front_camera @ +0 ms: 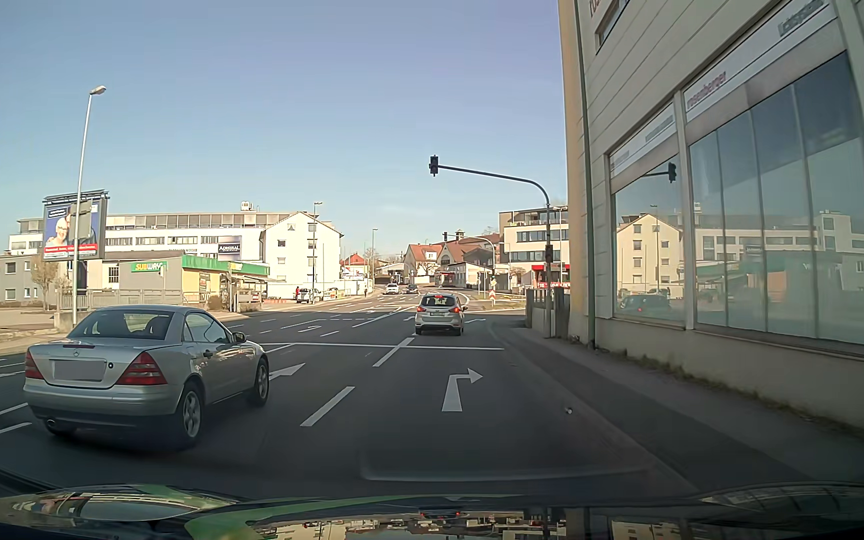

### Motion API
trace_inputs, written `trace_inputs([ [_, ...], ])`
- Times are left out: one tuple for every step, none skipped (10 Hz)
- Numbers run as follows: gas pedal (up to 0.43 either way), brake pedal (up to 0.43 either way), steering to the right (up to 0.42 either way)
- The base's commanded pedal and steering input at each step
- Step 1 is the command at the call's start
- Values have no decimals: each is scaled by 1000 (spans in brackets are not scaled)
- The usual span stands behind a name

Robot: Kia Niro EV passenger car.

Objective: Follow the waypoints while adhering to traffic rules and regulations

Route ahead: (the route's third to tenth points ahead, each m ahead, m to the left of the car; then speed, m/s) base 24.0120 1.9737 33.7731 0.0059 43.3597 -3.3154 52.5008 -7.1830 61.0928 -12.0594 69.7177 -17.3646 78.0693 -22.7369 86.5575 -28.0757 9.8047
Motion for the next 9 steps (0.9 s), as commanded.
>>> trace_inputs([
  [59,0,-11],
  [59,0,-11],
  [59,0,-10],
  [59,0,-9],
  [59,0,-8],
  [59,0,-6],
  [59,0,-3],
  [59,0,0],
  [59,0,3],
])
